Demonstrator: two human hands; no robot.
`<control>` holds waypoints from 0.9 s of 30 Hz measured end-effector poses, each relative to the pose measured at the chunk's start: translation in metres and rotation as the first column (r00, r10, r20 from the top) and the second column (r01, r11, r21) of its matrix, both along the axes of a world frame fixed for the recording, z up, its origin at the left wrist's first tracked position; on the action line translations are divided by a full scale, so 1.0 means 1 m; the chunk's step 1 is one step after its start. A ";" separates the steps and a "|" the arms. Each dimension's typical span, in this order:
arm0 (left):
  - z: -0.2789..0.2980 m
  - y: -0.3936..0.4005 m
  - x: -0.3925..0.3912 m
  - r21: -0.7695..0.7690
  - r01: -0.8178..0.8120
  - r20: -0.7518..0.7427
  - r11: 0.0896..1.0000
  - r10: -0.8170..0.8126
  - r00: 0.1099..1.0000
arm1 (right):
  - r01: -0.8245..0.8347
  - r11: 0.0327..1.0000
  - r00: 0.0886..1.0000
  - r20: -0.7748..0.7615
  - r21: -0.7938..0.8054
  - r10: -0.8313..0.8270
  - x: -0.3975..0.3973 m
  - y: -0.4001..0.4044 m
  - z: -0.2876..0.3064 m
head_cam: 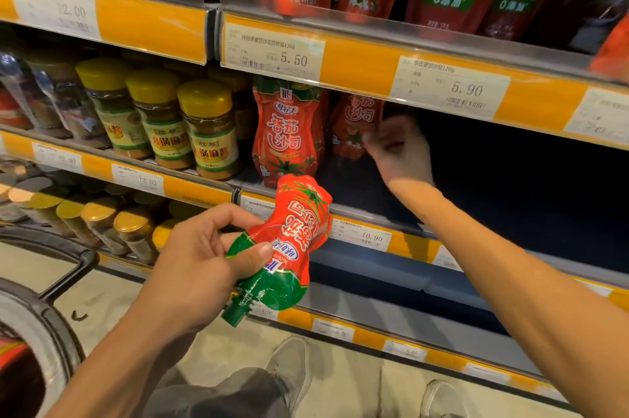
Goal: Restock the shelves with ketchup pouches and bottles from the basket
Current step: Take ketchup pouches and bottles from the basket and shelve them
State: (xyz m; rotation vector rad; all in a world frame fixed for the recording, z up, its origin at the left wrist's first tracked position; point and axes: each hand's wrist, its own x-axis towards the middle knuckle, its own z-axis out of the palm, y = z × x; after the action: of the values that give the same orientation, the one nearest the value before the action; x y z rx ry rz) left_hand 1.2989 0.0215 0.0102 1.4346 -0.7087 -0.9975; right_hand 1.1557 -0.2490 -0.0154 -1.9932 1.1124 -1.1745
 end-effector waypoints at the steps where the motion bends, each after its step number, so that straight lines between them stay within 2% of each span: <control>1: 0.000 0.000 0.000 0.011 0.025 0.010 1.000 -0.025 1.000 | -0.148 0.989 0.989 -0.002 0.012 0.148 -0.009 0.016 0.004; 3: 0.000 0.000 0.000 0.030 0.070 0.030 0.997 -0.070 0.997 | -0.447 0.892 0.887 -0.096 0.072 0.452 -0.026 0.043 0.015; 5: 0.001 -0.001 -0.002 0.039 0.115 0.041 0.993 -0.117 0.992 | -0.627 0.759 0.726 -0.222 0.175 0.651 -0.035 0.058 0.029; 7: 0.003 -0.003 -0.005 0.047 0.163 0.046 0.986 -0.165 0.985 | -0.692 0.634 0.558 -0.302 0.345 0.773 -0.038 0.062 0.039; 9: 0.005 -0.008 -0.007 0.050 0.193 0.044 0.980 -0.195 0.980 | -0.675 0.545 0.437 -0.326 0.498 0.838 -0.036 0.063 0.045; 12: 0.008 -0.016 -0.009 0.061 0.218 0.044 0.974 -0.221 0.974 | -0.664 0.543 0.367 -0.408 0.514 0.836 -0.033 0.063 0.051; 16: 0.009 -0.025 -0.010 0.076 0.248 0.032 0.966 -0.251 0.968 | -0.658 0.630 0.254 -0.667 0.412 0.701 -0.031 0.058 0.057; 18: 0.009 -0.028 -0.009 0.081 0.264 0.017 0.961 -0.266 0.964 | -0.640 0.670 0.241 -0.731 0.374 0.639 -0.034 0.056 0.058; 21: 0.010 -0.035 -0.008 0.041 0.241 0.029 0.970 -0.242 0.970 | -0.602 0.710 0.317 -0.706 0.366 0.633 -0.043 0.056 0.055; 24: 0.012 -0.042 -0.007 -0.015 0.181 0.010 0.983 -0.181 0.983 | -0.551 0.716 0.482 -0.536 0.429 0.693 -0.059 0.057 0.047; 27: 0.011 -0.049 -0.004 -0.063 0.143 -0.231 0.988 -0.154 0.961 | -0.506 0.735 0.660 -0.346 0.451 0.667 -0.074 0.056 0.038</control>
State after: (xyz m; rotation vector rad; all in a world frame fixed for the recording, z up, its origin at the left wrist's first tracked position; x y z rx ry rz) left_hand 1.2946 -0.0272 0.0207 1.2113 -0.6664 -1.2380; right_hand 1.0815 -0.1930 0.0227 -2.1856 0.6808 -0.1193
